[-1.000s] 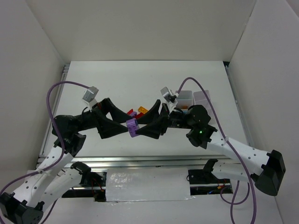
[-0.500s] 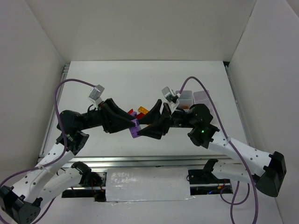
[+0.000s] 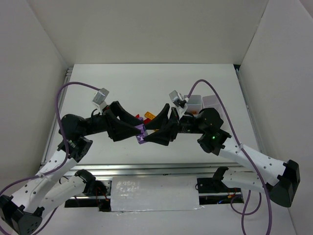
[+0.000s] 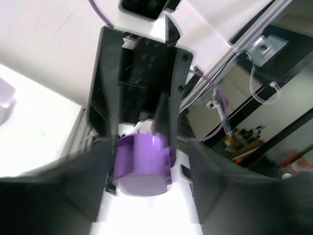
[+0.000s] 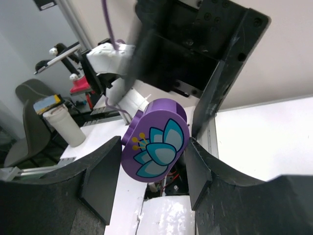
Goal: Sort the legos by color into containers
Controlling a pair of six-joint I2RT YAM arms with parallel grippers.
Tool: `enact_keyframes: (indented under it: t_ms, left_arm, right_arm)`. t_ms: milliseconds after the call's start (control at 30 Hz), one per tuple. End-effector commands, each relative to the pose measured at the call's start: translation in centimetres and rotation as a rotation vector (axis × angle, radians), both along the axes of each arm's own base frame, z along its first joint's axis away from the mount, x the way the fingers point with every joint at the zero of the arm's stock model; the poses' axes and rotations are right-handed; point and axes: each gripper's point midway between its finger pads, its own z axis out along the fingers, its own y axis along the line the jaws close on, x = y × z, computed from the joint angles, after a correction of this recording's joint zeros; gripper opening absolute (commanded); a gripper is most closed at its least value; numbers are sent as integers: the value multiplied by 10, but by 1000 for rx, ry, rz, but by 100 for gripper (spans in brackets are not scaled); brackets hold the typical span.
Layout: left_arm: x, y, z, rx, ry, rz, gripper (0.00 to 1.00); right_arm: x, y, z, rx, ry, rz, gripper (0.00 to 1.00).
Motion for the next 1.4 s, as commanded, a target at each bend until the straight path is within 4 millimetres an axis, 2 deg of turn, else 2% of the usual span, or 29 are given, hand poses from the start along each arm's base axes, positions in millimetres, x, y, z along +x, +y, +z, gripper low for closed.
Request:
enact_keyframes:
  t_ms: [0, 33, 200, 333, 433, 467, 567, 600, 633, 667, 733, 767, 800, 900, 933, 1000, 1033, 1100, 1167, 1233, 1267, 1300, 1367]
  left_arm:
    - [-11, -3, 1, 28, -28, -38, 80]
    - [-11, -2, 1, 26, -30, -38, 84]
    - [-19, -1, 1, 14, -34, -67, 86]
    - [-20, -1, -2, 8, -41, -79, 83]
    - [-22, -2, -3, 8, -37, -96, 66]
    - [-22, -2, -3, 7, -38, -96, 54]
    - [-20, -2, -3, 17, -33, -88, 38]
    - [-19, -2, -4, 21, -40, -80, 26]
    - [-19, -2, -1, 19, -45, -74, 20]
    - [-18, -2, -2, 24, -39, -72, 14]
    - [-17, -2, 0, 22, -39, -62, 7]
    - [-15, -2, -1, 31, -28, -53, 1]
    - [-11, -2, 2, 29, -24, -32, 0]
    - [-3, -1, 0, 65, 0, 31, 0]
    - [5, 0, 0, 70, 14, 81, 0]
    - [16, 3, -6, 120, 49, 156, 0]
    - [21, 5, -8, 131, 61, 192, 0]
    - [36, 10, -6, 140, 93, 291, 0]
    - [49, 13, -17, 187, 166, 354, 0]
    - [53, 13, -18, 209, 203, 371, 0]
    - [56, 12, -19, 214, 224, 375, 0]
    - [57, 12, -20, 221, 237, 377, 0]
    - [62, 13, -28, 245, 275, 400, 0]
  right_arm:
    - [10, 2, 23, 48, -47, -59, 6]
    - [10, 2, 22, 46, -48, -62, 5]
    - [9, -4, 27, 61, -56, -80, 6]
    - [5, -5, 32, 65, -60, -67, 6]
    - [5, -5, 35, 72, -70, -65, 6]
    - [6, -5, 34, 67, -67, -67, 6]
    - [7, -3, 29, 51, -66, -69, 7]
    - [7, -3, 28, 45, -69, -64, 7]
    - [7, -1, 26, 36, -67, -58, 8]
    - [8, 0, 23, 28, -65, -56, 13]
    - [8, 1, 20, 15, -69, -56, 34]
    - [10, 1, 19, 11, -70, -68, 62]
    - [17, 0, 16, -4, -52, -108, 74]
    - [31, -4, 16, -28, -34, -215, 94]
    - [47, -7, 8, -58, 10, -308, 97]
    - [58, -12, 7, -74, 37, -396, 100]
    - [70, -16, -2, -108, 71, -473, 100]
    - [76, -20, -6, -128, 86, -530, 99]
    - [84, -23, -13, -166, 86, -614, 99]
    - [90, -22, -22, -218, 84, -681, 99]
    - [91, -22, -16, -220, 59, -732, 99]
    - [94, -19, -23, -260, 48, -757, 99]
    - [96, -15, -18, -290, 5, -834, 97]
